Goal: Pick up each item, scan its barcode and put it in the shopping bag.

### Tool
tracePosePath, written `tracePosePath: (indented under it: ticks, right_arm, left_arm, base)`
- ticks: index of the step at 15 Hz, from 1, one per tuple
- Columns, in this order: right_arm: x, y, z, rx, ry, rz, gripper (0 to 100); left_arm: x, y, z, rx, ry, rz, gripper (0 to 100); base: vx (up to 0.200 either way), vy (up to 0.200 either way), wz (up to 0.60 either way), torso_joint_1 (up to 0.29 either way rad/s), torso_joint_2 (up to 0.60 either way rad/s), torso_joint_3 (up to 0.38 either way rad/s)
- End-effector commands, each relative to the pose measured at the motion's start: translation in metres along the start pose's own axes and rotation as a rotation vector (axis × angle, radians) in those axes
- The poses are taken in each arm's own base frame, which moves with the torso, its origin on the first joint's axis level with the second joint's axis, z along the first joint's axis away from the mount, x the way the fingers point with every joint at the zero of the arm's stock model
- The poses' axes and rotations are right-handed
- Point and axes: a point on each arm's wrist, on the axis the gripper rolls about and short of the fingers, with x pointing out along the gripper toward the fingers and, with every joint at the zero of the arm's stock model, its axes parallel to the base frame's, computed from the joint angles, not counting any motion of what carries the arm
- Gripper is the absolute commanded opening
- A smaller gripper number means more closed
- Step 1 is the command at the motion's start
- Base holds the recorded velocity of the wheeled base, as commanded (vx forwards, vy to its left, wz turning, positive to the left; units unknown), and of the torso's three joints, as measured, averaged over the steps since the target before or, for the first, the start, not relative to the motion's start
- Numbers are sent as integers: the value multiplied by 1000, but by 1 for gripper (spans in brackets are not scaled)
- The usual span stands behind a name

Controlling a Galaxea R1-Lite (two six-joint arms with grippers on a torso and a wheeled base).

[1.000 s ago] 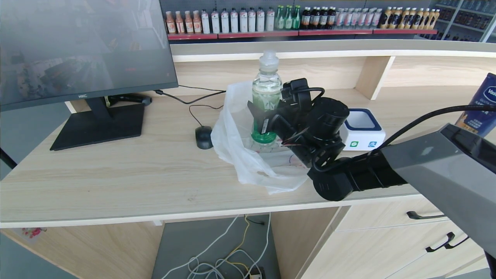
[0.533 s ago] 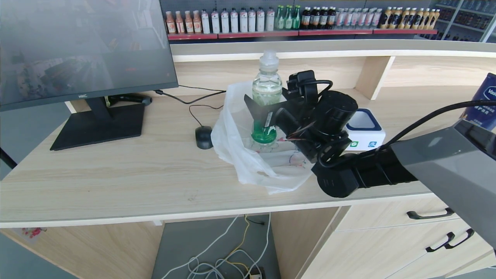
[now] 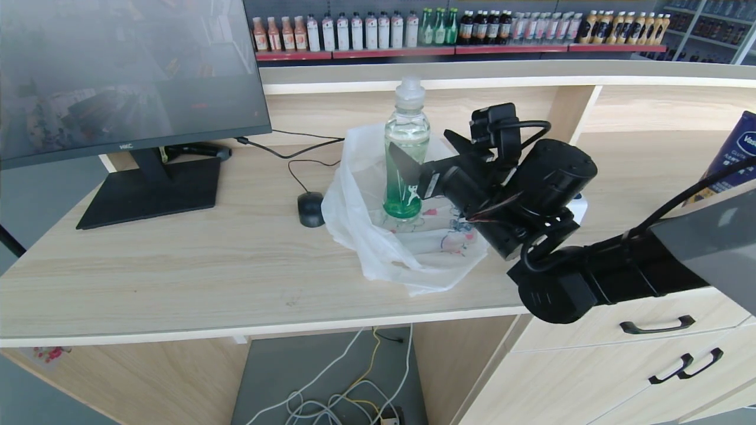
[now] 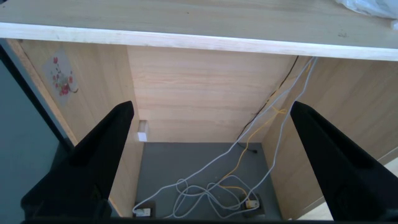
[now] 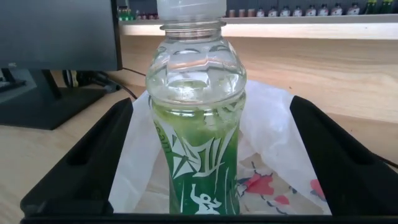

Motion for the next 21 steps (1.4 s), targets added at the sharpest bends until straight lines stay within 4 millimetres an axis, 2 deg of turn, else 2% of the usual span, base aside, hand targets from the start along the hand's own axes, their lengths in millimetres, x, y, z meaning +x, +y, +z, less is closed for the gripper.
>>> tracePosePath:
  ticks: [1, 7, 9, 10, 14, 17, 21]
  right_arm:
    - [-27, -2, 17, 3, -9, 1, 100]
    - [-75, -3, 29, 21, -63, 0, 100]
    - [-85, 0, 26, 28, -40, 18, 100]
    - [-88, -1, 36, 29, -62, 16, 100]
    - [-84, 3, 40, 31, -84, 25, 100]
    - [-81, 2, 43, 33, -103, 22, 100]
    - [-79, 4, 36, 33, -86, 24, 100]
  left_arm:
    - [0, 0, 0, 0, 0, 0, 100]
    - [0, 0, 0, 0, 0, 0, 100]
    - [0, 0, 0, 1, 2, 0, 100]
    - [0, 0, 0, 0, 2, 0, 100]
    - [0, 0, 0, 1, 2, 0, 100]
    - [0, 0, 0, 0, 0, 0, 100]
    - [0, 0, 0, 0, 0, 0, 100]
  base:
    - [0, 0, 0, 0, 0, 0]
    - [0, 0, 0, 0, 0, 0]
    - [0, 0, 0, 0, 0, 0]
    - [0, 0, 0, 0, 0, 0]
    - [0, 0, 0, 0, 0, 0]
    - [-200, 0, 0, 6, 7, 1]
    - [0, 0, 0, 0, 0, 0]
